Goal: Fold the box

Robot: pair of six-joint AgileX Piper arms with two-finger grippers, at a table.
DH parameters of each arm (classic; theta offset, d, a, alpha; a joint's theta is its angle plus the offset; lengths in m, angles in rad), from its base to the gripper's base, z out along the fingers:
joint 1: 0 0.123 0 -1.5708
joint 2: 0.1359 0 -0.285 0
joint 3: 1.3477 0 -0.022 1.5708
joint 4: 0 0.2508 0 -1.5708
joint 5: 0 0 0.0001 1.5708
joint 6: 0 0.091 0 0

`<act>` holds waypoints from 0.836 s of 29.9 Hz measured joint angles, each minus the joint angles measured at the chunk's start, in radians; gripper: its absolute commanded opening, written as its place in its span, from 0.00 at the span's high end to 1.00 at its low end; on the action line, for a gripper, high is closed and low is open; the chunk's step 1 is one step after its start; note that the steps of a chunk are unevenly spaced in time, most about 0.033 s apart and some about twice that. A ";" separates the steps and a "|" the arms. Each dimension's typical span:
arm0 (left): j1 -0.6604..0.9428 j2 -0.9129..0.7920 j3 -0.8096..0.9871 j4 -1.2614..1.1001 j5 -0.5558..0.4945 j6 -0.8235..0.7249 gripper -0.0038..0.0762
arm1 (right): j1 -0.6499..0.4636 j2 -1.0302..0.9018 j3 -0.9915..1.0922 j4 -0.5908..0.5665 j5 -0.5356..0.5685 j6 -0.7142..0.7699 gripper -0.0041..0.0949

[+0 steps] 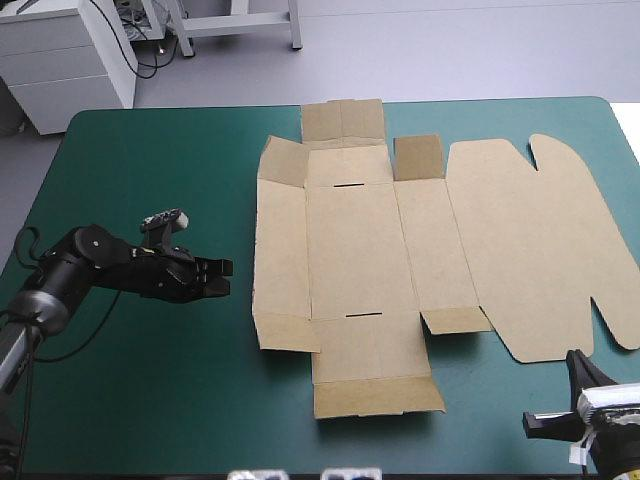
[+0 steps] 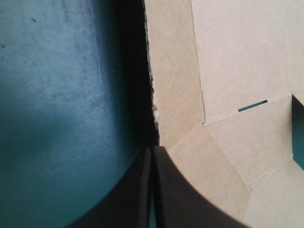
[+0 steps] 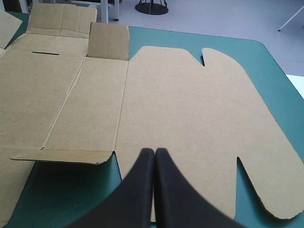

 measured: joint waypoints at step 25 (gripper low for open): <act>0.000 0.118 -0.069 -0.035 -0.008 0.044 0.23 | 0.000 0.000 0.000 -0.001 0.000 0.000 0.98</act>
